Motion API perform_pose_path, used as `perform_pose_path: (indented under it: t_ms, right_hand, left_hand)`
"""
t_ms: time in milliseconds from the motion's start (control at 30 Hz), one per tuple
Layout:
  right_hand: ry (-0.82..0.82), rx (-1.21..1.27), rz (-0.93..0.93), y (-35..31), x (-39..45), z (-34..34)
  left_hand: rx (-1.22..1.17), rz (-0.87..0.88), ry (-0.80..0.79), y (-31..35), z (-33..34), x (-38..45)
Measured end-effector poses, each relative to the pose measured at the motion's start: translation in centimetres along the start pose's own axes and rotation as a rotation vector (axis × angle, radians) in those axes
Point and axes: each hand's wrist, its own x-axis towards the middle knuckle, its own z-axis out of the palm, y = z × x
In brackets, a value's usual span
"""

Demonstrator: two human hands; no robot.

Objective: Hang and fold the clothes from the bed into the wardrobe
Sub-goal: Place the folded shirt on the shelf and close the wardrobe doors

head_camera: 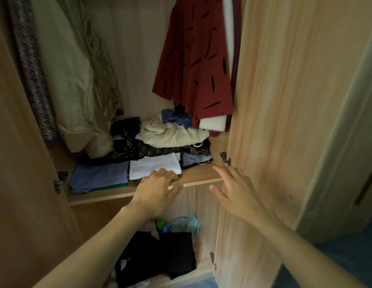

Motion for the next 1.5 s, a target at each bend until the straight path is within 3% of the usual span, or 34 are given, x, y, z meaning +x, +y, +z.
perform_pose_path:
  t_ms: [267, 367, 567, 933, 1133, 1233, 1500]
  right_hand:
    - [0.155, 0.049, 0.232, 1.5, -7.9, -5.2]
    - [0.211, 0.037, 0.268, 3.1, -9.8, -7.9]
    - [0.271, 0.051, 0.305, 6.9, -12.3, -11.3]
    - [0.146, 0.332, 0.312, 14.6, -10.0, -15.2]
    - [0.082, 0.603, 0.371, 15.6, -5.9, -14.5]
    - [0.133, 0.789, 0.445, 15.7, -4.8, -13.3]
    - [0.15, 0.814, 0.292, 14.2, -4.6, -10.4]
  left_hand:
    - [-0.26, 0.113, -0.02, 3.2, 1.9, -2.5]
    - [-0.203, 0.217, -0.06, 6.6, 3.1, -2.8]
    - [-0.123, 0.423, 0.045, 14.8, 3.7, -1.4]
    - [-0.153, 0.315, 0.025, 26.1, 4.5, 1.7]
    - [-0.059, 0.255, 0.046, 25.1, 3.0, 1.9]
    - [-0.057, 0.197, 0.069, 23.5, 2.5, 1.8]
    - [-0.068, 0.176, 0.111, 22.8, 4.4, 1.2]
